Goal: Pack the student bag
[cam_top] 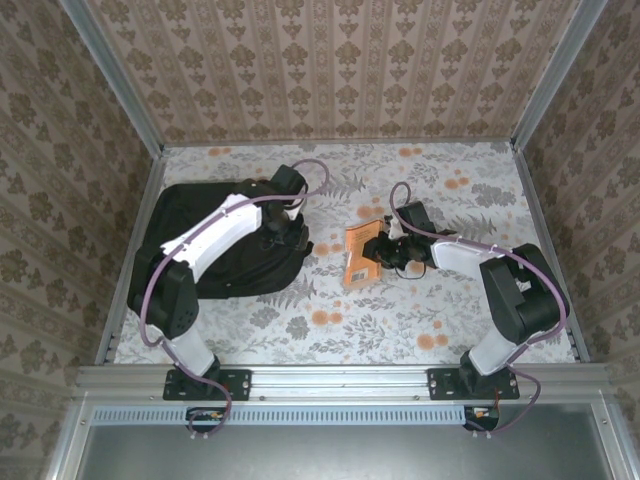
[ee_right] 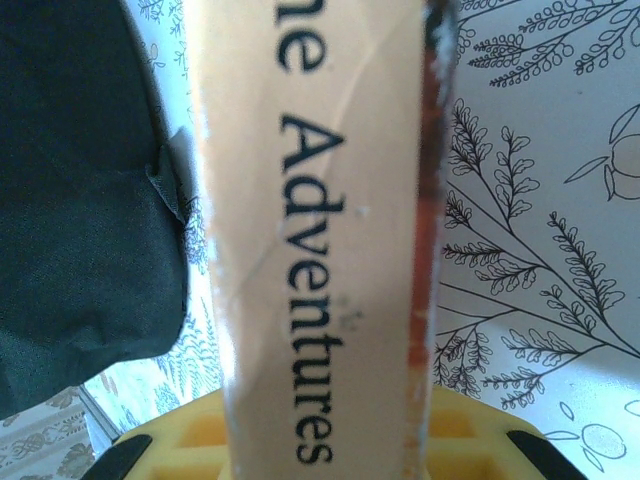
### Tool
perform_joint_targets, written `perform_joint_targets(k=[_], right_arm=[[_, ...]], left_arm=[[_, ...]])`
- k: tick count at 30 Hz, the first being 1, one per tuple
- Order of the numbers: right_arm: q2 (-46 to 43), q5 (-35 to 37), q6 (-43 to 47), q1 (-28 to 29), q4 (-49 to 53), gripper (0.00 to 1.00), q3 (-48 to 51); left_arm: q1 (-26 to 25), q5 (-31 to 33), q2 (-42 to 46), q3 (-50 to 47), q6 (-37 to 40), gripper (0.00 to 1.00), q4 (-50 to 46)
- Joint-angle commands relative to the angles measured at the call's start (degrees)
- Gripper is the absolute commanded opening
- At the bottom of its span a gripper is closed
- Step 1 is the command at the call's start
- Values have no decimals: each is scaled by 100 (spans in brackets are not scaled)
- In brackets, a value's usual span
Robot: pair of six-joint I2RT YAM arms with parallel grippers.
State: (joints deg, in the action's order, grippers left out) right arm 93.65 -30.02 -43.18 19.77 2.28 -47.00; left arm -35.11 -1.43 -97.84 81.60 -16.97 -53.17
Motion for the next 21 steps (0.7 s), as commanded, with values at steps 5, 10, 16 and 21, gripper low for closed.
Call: perform_joint_targets(k=[5,10,16,21], right_arm=[[66,-13,99,27,-43,0,-20],[55,-17,100,21,-10,0,-41],[-59,12,90,22,67,0,-76],[-253,52,90,75,164,0,-142]], left_arm=[[92,284,17,-127,184,28,-130],[130,114,321,-63,177,6,-129],[136,64,744,242,157,0,-338],[38,78,1080,392,183,0,-538]])
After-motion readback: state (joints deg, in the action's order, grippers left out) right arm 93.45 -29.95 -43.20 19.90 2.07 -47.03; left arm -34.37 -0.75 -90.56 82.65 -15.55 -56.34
